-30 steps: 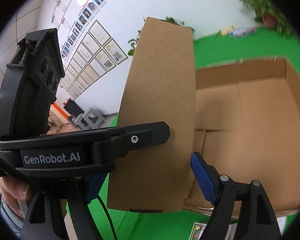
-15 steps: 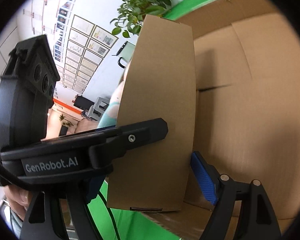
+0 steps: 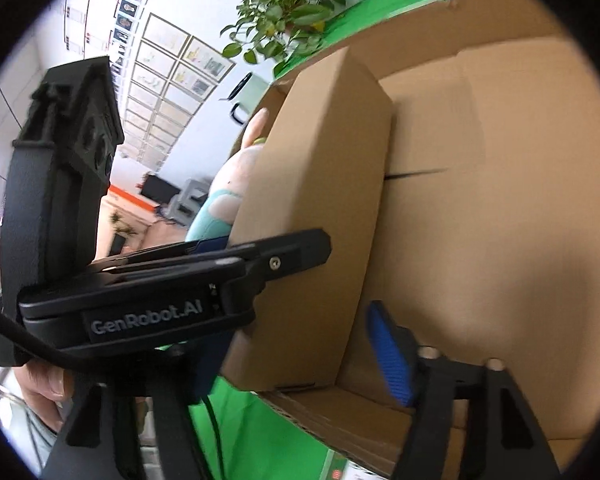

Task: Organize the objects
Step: 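Lower the long brown box into the open box beside the pig and release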

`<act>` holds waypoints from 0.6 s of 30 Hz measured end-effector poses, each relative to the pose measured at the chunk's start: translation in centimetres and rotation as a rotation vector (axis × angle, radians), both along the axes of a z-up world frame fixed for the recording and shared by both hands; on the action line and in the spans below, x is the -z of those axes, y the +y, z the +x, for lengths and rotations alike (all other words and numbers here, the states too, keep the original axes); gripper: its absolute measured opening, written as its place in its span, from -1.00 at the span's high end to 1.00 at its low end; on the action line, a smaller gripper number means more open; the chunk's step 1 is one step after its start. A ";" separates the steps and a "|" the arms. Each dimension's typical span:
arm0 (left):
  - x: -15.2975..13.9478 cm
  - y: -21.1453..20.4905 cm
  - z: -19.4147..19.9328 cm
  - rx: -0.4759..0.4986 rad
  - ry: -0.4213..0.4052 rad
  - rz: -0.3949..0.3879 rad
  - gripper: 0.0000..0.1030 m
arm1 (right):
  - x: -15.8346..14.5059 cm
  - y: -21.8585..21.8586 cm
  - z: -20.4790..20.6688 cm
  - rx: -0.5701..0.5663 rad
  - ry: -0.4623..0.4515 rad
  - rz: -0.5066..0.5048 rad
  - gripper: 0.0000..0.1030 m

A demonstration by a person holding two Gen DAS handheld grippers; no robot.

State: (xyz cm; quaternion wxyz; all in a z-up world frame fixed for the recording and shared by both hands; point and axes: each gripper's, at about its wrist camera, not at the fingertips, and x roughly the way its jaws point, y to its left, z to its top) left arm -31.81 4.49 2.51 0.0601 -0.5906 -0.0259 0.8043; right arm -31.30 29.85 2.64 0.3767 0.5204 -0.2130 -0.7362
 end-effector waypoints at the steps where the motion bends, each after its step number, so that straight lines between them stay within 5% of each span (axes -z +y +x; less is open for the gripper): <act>1: -0.2 -0.5 -0.1 -0.003 -0.004 0.007 -0.08 | 0.0 -0.5 -0.6 -0.003 -0.015 -0.021 -0.09; 8: -0.4 -1.5 0.5 -0.018 -0.005 0.030 -0.09 | 0.4 -1.8 -1.0 -0.041 -0.034 -0.056 -0.02; 12: -0.6 -1.1 0.8 -0.016 -0.009 0.027 -0.12 | 0.7 -1.5 -1.1 -0.018 -0.046 -0.033 -0.23; 18: -2.8 -1.7 2.4 -0.016 0.060 0.027 -0.22 | 0.5 -1.4 -1.0 0.003 -0.069 -0.025 -0.25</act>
